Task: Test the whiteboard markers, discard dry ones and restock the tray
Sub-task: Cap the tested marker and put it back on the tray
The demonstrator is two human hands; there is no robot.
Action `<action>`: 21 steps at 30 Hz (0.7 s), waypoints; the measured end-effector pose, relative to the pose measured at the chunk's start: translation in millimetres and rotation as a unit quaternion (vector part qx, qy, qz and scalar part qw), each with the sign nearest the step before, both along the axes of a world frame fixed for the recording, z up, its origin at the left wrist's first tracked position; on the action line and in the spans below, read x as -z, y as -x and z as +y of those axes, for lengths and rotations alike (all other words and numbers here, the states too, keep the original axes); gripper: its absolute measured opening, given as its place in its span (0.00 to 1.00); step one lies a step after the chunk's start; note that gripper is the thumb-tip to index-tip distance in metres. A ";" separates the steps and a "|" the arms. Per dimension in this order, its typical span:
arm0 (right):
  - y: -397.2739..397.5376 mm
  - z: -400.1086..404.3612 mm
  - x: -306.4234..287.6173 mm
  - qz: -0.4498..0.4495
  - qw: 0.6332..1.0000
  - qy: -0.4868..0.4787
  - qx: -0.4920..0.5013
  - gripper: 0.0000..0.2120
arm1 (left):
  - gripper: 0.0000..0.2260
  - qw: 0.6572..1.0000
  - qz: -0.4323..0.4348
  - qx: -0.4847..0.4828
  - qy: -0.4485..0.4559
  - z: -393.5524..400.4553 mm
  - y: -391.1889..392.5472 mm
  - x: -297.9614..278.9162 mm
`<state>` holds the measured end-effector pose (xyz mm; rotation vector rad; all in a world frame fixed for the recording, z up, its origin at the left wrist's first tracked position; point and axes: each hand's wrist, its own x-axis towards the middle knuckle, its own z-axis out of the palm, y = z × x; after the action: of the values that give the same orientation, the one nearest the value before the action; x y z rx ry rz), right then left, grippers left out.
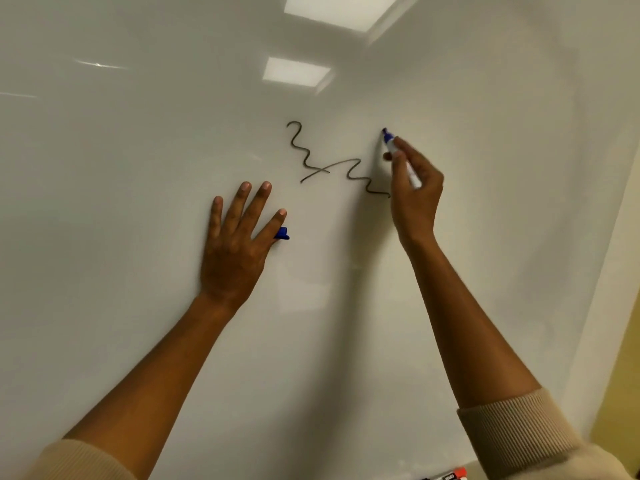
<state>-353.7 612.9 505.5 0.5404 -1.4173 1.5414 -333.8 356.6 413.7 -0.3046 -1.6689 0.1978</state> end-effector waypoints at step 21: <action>-35.8 82.3 119.2 -0.222 0.972 -0.067 -0.049 0.11 | 0.11 0.980 -0.097 0.132 -0.115 48.6 -28.1 15.0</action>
<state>-317.9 695.2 386.2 0.3593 -1.8672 1.7255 -305.8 405.2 398.8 -0.3750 -1.8034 -0.2294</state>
